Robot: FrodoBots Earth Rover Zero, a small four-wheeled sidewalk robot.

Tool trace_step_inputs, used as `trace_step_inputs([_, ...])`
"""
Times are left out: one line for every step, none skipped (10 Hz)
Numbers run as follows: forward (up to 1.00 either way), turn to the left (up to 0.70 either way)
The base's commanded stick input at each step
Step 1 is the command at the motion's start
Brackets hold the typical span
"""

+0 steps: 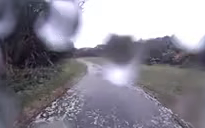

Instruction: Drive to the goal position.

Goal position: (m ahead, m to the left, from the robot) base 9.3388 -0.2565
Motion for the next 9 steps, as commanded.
trace_step_inputs([0.70,0.00])
trace_step_inputs([0.70,0.00])
trace_step_inputs([0.70,0.00])
trace_step_inputs([0.70,0.00])
trace_step_inputs([0.70,0.00])
trace_step_inputs([0.70,0.00])
trace_step_inputs([0.70,0.00])
trace_step_inputs([0.70,0.00])
trace_step_inputs([0.70,0.00])
